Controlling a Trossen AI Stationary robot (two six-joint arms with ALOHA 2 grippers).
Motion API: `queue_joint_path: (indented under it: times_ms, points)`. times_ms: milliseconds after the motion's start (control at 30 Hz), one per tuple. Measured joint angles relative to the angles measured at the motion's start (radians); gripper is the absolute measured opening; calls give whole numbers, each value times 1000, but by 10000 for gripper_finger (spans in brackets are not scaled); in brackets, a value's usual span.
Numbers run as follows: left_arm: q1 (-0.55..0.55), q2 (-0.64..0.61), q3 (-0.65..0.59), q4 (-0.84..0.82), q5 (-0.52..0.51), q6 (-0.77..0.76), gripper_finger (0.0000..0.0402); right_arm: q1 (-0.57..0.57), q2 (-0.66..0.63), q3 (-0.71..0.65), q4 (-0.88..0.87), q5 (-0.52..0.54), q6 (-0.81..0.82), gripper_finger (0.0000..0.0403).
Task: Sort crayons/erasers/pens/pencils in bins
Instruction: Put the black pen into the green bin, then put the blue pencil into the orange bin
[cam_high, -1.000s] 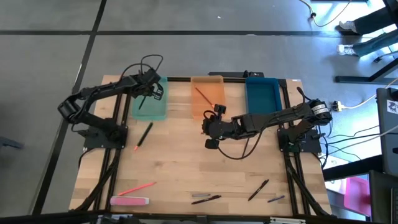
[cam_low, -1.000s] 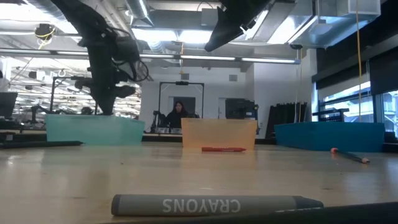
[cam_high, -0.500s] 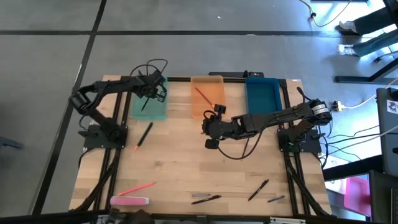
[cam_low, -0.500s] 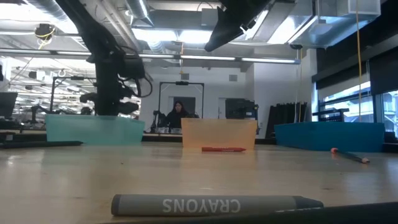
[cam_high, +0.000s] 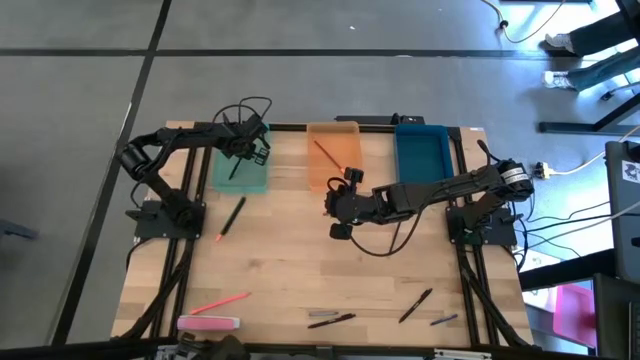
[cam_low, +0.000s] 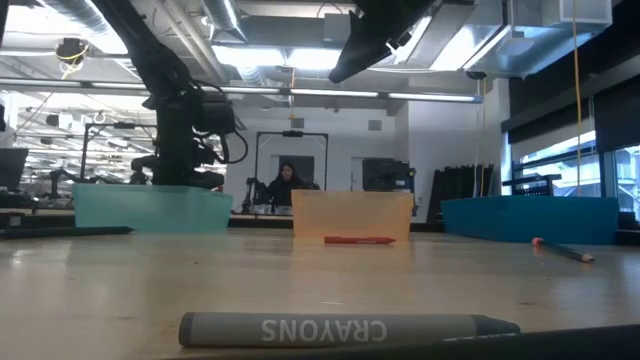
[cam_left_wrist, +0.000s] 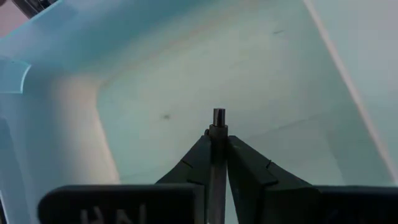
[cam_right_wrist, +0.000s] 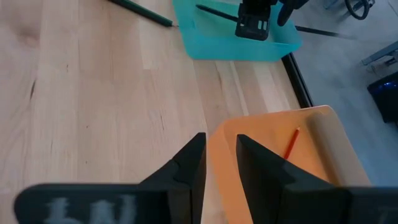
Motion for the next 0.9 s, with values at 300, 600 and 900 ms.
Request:
queue_joint_path:
  times_ms: [300, 600, 900]
  points:
    - [0, 0, 0, 6, 1, 17, 80, 0, 0, 0, 0, 0, -2, 94]
    - [-28, -172, 0, 14, -5, 91, 81, 0, -7, 0, -47, 0, -6, 94]
    - [-254, -445, 0, -33, -3, 185, 81, 18, -52, 0, -199, -6, 73, 94]
